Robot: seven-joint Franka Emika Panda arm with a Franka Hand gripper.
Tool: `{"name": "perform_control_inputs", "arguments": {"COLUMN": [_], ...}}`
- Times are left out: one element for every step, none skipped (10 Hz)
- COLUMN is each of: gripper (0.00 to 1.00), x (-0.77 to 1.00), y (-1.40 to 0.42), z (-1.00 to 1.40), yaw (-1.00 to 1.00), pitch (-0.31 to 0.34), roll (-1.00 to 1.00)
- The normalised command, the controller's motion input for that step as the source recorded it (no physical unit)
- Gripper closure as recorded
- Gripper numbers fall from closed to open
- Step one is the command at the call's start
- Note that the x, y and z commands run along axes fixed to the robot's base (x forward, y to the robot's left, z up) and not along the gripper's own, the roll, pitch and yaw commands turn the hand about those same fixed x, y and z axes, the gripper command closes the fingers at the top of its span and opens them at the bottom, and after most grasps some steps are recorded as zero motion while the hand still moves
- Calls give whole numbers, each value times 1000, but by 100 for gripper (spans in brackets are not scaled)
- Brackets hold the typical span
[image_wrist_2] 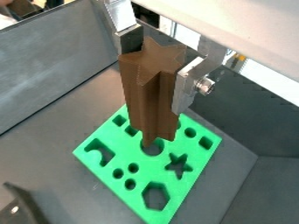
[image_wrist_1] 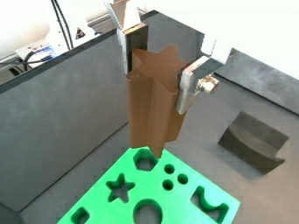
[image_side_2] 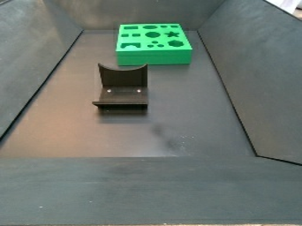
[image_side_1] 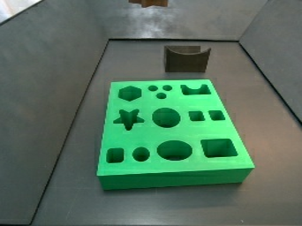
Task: Pick up the star object. Move up. Move to above the board. Insert the star object.
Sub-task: Move to above the board, then insert the star object.
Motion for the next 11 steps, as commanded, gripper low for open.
{"name": "perform_control_inputs", "arguments": {"gripper": [100,100,100,100,100,100,100,100,100,100,100], "x": [112,-6,-111,-191,-300,-380,-449,-343,-174,-14,0], "y": [-228,0,0,-17,-63,-97,-174,-191,-206,-240,-274], "z": [56,0,-220,-386,-560,-654,-680,-606,-523,-491,-469], "yaw": [8,0,0,-6,-34,-100,-271,-449,-554,-666,-774], "pitch": [100,-4,-93,-141,-196,-211,-210,-170,-107,-33,-40], "roll": [52,0,0,0,13,3,0,-41,-96,-87,-34]}}
